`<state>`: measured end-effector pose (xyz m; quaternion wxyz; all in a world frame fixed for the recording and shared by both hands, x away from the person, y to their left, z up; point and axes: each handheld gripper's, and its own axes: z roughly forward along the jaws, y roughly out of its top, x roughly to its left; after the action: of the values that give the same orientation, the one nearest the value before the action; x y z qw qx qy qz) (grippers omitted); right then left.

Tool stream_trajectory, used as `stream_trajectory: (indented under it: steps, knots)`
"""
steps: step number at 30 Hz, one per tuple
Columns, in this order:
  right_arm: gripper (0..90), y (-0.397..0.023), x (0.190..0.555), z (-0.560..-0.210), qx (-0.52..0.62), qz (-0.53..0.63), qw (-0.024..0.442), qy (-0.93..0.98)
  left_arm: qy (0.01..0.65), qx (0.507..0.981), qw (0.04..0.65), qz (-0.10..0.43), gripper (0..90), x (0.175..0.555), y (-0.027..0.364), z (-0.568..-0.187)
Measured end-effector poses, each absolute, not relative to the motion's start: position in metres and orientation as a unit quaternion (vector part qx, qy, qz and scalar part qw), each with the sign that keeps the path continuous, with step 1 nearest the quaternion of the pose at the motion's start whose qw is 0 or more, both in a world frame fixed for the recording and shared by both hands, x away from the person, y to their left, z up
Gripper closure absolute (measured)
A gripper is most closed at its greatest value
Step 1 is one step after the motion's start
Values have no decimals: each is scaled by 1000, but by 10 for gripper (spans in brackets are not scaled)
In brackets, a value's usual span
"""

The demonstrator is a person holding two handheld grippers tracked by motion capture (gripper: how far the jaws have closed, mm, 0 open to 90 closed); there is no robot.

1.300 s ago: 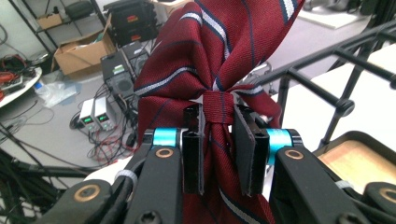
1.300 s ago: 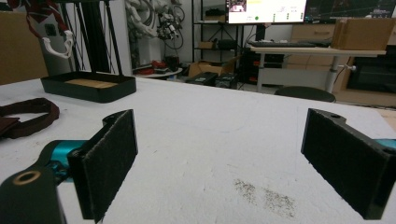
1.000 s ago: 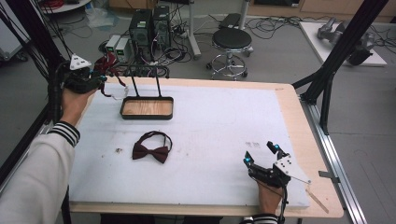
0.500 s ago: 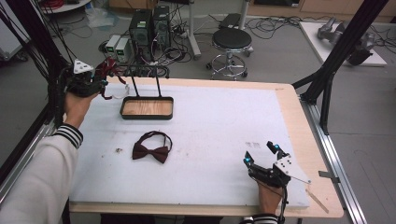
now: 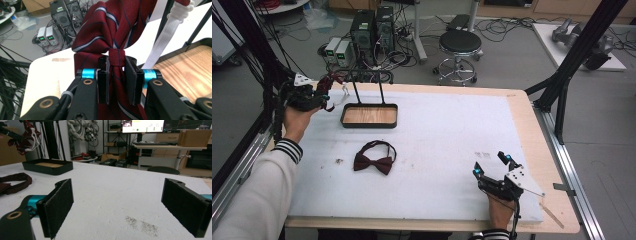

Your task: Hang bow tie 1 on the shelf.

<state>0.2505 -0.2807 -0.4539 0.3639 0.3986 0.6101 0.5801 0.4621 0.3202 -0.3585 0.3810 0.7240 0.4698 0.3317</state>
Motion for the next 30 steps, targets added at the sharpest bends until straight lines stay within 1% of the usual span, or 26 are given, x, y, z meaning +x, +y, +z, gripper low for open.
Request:
stream_trajectory:
  steps: [3,5,6,8,11,12,13,16,22,30]
  knots:
    - [98,-281,251,-454,398,577,367,611,475,726,379,322,726,462,320,-361]
    - [98,-281,251,-454,400,577,364,612,475,725,378,325,693,462,319,-361]
    - [98,-281,251,-454,399,577,367,611,475,725,378,325,646,462,319,-361]
    - [98,-280,250,-454,401,578,365,610,493,715,386,312,461,464,318,-362]
    - [98,-280,250,-454,401,577,366,610,486,721,390,304,260,464,317,-362]
    - [98,-280,250,-454,401,577,367,610,484,723,389,303,195,463,316,-362]
    - [98,-280,250,-454,401,576,367,611,482,724,393,298,158,463,316,-362]
    - [99,-280,250,-454,400,575,369,611,474,723,408,293,134,459,317,-358]
    - [99,-280,250,-454,400,575,368,612,447,722,444,286,134,449,318,-347]
    - [98,-280,250,-454,397,576,370,611,400,708,510,280,134,415,313,-343]
